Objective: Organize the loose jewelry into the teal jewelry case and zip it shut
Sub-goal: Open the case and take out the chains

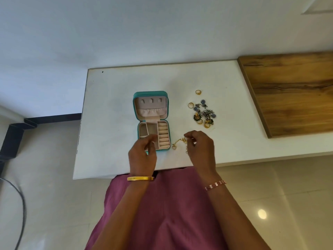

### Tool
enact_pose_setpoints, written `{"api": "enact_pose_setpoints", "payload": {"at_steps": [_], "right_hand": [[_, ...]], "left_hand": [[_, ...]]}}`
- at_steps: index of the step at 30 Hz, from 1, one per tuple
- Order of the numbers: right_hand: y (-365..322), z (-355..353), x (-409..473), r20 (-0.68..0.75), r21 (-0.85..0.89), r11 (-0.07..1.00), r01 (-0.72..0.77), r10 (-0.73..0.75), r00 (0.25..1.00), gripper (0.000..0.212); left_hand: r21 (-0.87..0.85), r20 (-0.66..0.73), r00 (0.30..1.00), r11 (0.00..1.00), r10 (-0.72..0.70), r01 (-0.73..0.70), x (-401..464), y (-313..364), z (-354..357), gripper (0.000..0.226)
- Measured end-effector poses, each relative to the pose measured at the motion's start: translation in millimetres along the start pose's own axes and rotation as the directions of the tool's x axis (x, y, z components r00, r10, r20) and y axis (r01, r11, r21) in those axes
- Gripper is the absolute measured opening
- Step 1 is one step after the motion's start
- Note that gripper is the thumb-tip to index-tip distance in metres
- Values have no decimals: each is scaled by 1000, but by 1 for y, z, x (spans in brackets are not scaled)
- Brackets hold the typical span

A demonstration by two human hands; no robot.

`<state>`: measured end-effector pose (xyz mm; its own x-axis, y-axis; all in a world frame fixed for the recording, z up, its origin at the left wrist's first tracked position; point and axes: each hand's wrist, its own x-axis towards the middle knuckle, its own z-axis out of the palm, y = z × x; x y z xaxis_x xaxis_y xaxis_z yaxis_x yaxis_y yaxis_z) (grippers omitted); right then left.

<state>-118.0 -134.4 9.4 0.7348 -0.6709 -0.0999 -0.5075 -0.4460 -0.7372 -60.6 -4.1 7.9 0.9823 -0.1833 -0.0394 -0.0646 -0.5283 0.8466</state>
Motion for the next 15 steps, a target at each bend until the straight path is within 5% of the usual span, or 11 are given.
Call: {"api": "enact_pose_setpoints", "payload": {"at_steps": [6,15], "right_hand": [[-21,40,-3,177,-21,999,-35,38,983,29],[-27,61,-3,92,-118,993,19,-8,996,27]], "left_hand": [[99,-100,992,992,-74,84,8,-30,-7,36],[-39,-57,977,978,-207,205,14,-47,-10,39]]}}
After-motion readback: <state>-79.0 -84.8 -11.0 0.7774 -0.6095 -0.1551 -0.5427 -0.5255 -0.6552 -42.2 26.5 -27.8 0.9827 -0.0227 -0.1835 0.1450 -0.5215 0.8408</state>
